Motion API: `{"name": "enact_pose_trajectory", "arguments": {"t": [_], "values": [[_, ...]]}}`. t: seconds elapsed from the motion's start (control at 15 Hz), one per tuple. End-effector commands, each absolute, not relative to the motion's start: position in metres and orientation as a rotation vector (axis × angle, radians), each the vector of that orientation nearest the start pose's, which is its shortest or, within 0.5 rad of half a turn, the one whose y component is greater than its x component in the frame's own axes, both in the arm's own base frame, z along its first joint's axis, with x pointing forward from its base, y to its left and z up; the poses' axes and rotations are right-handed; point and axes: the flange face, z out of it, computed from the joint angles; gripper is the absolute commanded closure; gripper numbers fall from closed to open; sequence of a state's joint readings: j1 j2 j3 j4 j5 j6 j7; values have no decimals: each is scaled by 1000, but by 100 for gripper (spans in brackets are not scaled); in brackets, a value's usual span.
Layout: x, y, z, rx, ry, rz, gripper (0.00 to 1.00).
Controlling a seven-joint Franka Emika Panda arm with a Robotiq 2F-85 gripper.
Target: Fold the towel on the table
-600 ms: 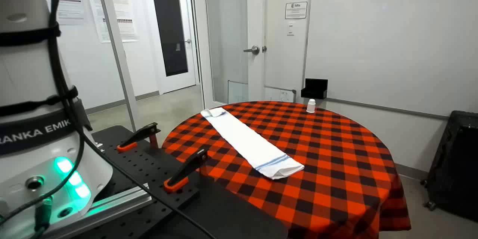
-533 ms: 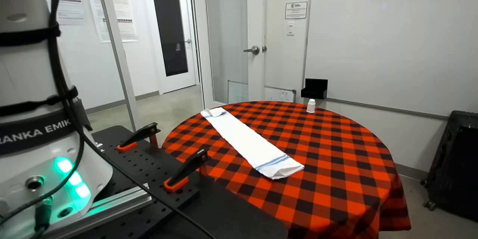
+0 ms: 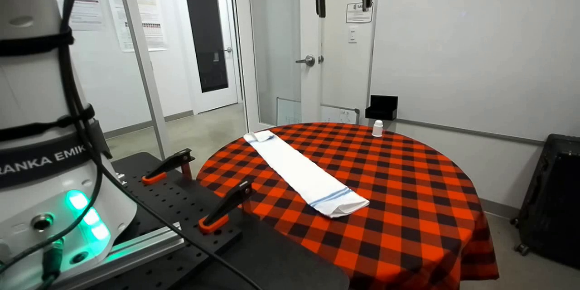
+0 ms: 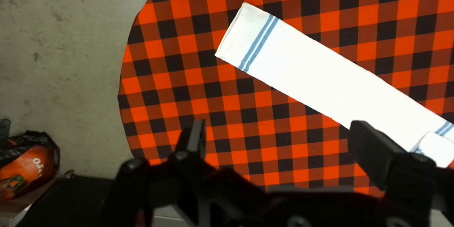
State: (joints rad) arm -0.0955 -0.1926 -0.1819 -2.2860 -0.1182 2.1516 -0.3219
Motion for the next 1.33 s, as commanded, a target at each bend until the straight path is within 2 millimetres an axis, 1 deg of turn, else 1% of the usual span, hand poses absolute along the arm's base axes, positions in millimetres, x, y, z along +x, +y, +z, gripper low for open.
{"name": "enact_pose_trajectory", "arguments": {"t": [0.0, 0.07, 0.2, 0.27, 0.33, 0.4, 0.47, 0.53, 0.6, 0.73, 0.93, 1.0, 1.27], "values": [[497, -178, 397, -3175, -82, -28, 0], [501, -190, 388, -3147, -44, -11, 0], [504, -224, 361, -3059, 72, 17, 0], [503, -242, 343, -3015, 130, 37, 0], [502, -256, 330, -2974, 169, 55, 0], [498, -270, 307, -2928, 197, 85, 0], [496, -281, 292, -2880, 215, 113, 0], [492, -290, 269, -2830, 230, 140, 0], [490, -298, 252, -2778, 243, 168, 0], [487, -308, 221, -2701, 278, 218, 0], [491, -310, 183, -2599, 332, 255, 0], [493, -310, 174, -2578, 358, 250, 0], [500, -315, 130, -2613, 413, 204, 0]]}}
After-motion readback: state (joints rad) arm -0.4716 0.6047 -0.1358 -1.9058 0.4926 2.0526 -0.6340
